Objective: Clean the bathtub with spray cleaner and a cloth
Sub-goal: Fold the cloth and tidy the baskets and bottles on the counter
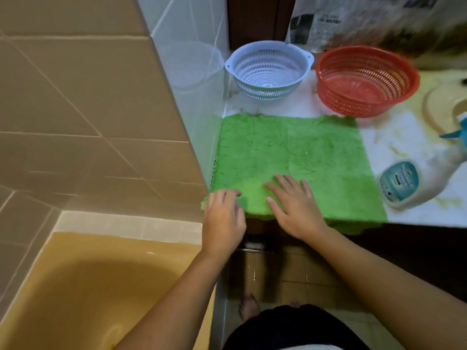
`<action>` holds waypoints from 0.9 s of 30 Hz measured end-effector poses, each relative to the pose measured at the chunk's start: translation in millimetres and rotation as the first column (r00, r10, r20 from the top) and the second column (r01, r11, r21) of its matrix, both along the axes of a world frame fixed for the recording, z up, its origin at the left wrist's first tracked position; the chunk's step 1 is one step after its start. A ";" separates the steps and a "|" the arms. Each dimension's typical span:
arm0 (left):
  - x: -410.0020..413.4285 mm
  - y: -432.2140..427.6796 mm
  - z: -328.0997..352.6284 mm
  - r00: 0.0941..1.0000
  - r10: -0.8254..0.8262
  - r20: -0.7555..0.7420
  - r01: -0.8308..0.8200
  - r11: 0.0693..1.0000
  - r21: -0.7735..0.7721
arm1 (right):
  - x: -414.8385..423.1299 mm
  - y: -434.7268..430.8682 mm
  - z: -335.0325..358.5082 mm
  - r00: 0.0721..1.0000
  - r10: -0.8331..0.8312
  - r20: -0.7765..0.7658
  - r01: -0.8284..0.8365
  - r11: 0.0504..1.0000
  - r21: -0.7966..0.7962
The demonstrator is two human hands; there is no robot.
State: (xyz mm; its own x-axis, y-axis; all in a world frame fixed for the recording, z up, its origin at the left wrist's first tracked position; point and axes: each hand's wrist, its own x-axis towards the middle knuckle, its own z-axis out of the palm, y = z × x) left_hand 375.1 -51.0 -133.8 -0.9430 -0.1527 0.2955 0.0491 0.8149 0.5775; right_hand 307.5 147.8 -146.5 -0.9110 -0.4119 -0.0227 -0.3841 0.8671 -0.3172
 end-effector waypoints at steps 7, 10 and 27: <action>-54.6 12.5 -7.6 0.923 -0.252 0.292 0.326 0.914 -0.243 | -8.3 21.3 -1.2 0.981 -0.192 0.002 0.188 0.966 0.180; -62.5 7.0 -12.3 0.854 -0.163 0.493 0.376 0.849 -0.372 | -6.3 29.8 -4.6 0.981 -0.192 0.011 0.184 0.958 0.221; -81.2 13.8 -13.4 0.826 -0.092 0.557 0.369 0.835 -0.408 | -21.5 60.7 1.1 0.971 -0.235 0.047 0.216 0.944 0.247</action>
State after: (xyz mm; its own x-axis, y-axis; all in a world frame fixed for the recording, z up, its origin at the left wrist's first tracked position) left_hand 293.9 -37.2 -147.2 -0.9611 0.1198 -0.2488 0.0942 0.9892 0.1123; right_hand 285.9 208.6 -145.4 -0.9713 -0.1699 -0.1663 -0.1529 0.9820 -0.1105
